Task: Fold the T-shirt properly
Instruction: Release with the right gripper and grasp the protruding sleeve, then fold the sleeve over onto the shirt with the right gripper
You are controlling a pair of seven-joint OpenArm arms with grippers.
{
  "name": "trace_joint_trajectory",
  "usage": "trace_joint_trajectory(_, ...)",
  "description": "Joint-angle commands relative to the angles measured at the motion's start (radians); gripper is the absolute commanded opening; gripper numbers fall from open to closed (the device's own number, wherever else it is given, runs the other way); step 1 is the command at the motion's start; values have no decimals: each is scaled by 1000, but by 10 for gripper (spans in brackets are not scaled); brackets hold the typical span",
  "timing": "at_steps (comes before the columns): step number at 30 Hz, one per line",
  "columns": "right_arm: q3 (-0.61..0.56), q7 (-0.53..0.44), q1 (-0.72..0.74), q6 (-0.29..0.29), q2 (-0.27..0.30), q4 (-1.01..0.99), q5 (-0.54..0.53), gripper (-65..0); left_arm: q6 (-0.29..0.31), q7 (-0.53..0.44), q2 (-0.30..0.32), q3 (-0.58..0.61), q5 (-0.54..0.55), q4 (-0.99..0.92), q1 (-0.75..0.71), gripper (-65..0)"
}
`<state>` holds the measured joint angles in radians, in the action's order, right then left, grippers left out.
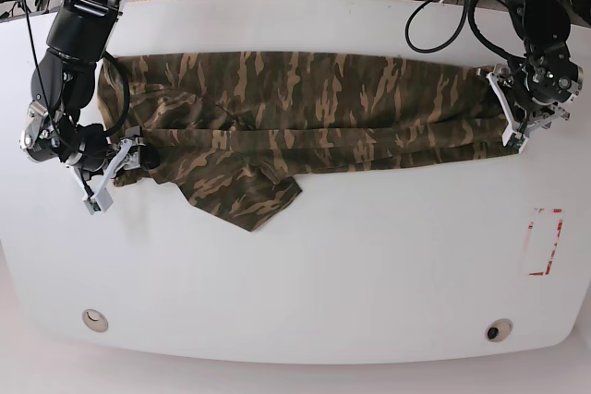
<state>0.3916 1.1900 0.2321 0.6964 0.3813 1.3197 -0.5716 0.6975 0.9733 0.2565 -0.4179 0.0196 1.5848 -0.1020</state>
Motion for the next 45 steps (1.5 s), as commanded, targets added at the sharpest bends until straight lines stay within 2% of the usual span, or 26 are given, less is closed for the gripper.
trace_joint_trajectory(1,8,-6,23,2,0,36,-14,-165,1,12,14,0,-13,15,6,-318)
trace_joint_trajectory(10,-3,-8,115,2,-64,34,-6,-163,1,11,16,0,-13,15,6,-318)
trace_joint_trajectory(13,-50,-20,174,2,-64,-32,5,-163,1,11,16,0,-13,15,6,-318)
trace_joint_trajectory(21,-161,-158,301,2,-64,-260,115,-163,1,11,16,0,-13,15,6,-318)
trace_joint_trajectory(29,-265,-315,346,2,-66,-452,120,-165,1,11,16,0,-13,15,6,-318)
trace_joint_trajectory(34,-328,-427,356,2,-101,-524,121,-166,1,11,14,0,-13,15,6,-318)
trace_joint_trajectory(40,-383,-500,361,2,-124,-541,121,-168,1,11,14,0,-13,16,6,-318)
trace_joint_trajectory(43,-394,-503,361,2,-137,-541,121,-170,1,11,14,0,-13,16,6,-318)
trace_joint_trajectory(45,-394,-503,361,2,-141,-539,121,-195,1,11,14,0,-13,15,6,-318)
